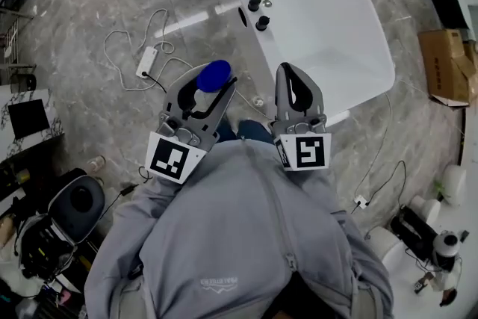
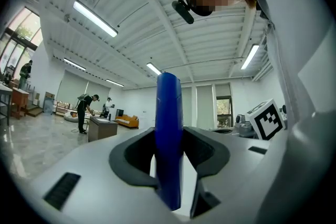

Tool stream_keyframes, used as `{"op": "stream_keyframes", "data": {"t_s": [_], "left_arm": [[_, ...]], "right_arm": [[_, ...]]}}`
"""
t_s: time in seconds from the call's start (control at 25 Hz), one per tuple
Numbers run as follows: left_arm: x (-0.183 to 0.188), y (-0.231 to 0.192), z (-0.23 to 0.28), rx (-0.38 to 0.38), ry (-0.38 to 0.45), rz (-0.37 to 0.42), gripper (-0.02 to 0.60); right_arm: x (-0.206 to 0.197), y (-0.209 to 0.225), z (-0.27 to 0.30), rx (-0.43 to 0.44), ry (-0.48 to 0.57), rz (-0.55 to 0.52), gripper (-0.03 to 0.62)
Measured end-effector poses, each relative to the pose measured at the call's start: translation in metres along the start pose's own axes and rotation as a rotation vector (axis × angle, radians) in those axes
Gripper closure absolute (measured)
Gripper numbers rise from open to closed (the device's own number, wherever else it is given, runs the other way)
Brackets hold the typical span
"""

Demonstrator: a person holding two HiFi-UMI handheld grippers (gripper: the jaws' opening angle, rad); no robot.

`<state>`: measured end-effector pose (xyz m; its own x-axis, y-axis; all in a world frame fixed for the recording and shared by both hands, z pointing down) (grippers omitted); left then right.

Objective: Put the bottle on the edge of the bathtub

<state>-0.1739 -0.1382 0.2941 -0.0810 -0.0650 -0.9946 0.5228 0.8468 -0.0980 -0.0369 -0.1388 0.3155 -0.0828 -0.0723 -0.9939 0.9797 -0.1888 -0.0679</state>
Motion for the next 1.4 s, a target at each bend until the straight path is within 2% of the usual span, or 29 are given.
{"op": "stream_keyframes", "data": {"t_s": [0.12,0.36,0.64,0.88,1.16,1.4], "left_arm": [[-0.006,-0.005,0.016,-0.057,-0.007,-0.012,0.425],[-0.016,-0.012,0.054,-0.145,-0.014,-0.004,0.425],[-0.045,-0.018,0.104,-0.191,0.006,-0.004,0.425],[-0.096,-0.034,0.154,-0.202,-0.015,0.004,0.425],[-0.147,-0.04,0.178,-0.194,-0.001,-0.016,0.425],[-0.186,-0.045,0.197,-0.194,-0.004,0.008,0.425]], "right_arm": [[-0.005,0.01,0.003,-0.049,-0.01,0.002,0.591],[-0.013,0.032,0.017,-0.094,-0.004,0.009,0.591],[-0.04,0.057,0.04,-0.076,0.008,0.03,0.591],[-0.092,0.086,0.068,-0.062,-0.017,0.07,0.591],[-0.143,0.105,0.077,-0.046,-0.043,0.1,0.591],[-0.186,0.113,0.087,-0.036,-0.069,0.098,0.591]]}}
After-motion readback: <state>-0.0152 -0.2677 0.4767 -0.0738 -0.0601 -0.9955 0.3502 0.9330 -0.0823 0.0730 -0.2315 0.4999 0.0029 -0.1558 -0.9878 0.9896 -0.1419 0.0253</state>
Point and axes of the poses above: the fingertips, and each gripper's own axes: z forward along the fingers, y to its right, x out of its top, the point moved 3 cm from there along -z, backward along the fingers, and after that the axes turned 11 degrees about -x, right-handed, at the moved point
